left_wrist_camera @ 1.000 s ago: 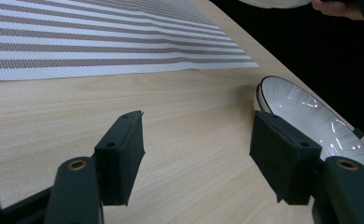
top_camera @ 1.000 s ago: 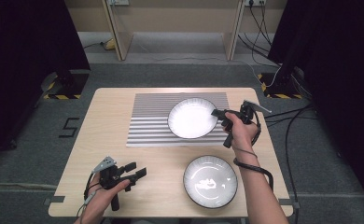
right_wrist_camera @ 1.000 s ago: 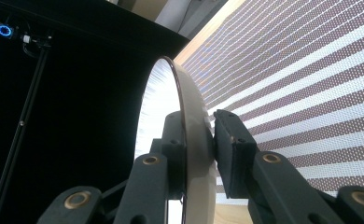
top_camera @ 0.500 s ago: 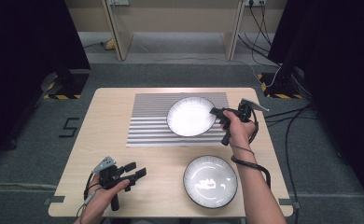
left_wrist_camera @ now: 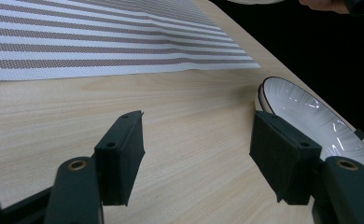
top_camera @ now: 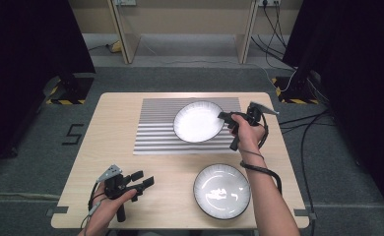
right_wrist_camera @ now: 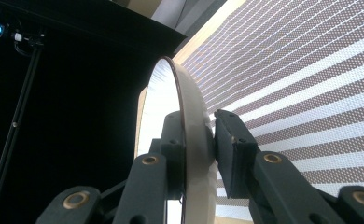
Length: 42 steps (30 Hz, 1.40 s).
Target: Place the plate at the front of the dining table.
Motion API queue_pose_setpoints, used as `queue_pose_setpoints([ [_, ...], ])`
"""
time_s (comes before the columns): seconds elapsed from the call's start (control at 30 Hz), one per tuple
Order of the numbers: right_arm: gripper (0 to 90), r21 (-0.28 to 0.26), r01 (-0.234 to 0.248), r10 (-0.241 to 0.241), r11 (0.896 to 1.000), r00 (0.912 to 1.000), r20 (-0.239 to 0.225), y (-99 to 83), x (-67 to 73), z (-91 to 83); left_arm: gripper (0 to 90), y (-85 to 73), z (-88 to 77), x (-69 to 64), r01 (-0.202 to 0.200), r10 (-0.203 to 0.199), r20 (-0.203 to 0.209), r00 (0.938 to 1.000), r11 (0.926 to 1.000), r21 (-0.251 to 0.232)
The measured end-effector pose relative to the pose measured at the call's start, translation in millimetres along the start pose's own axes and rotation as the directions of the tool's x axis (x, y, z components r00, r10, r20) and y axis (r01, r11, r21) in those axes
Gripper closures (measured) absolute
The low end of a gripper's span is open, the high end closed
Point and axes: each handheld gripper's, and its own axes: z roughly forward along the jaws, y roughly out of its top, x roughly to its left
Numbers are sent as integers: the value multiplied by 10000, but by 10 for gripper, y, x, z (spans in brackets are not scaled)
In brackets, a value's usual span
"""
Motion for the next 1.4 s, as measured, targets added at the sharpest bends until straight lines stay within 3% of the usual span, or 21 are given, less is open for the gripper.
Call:
queue_pose_setpoints([
  [1.4, 738, -90, -167, 168, 9998, 9998, 141, 197, 85, 301, 346, 6, 2, 28, 38, -38, -34, 10000, 10000, -42],
])
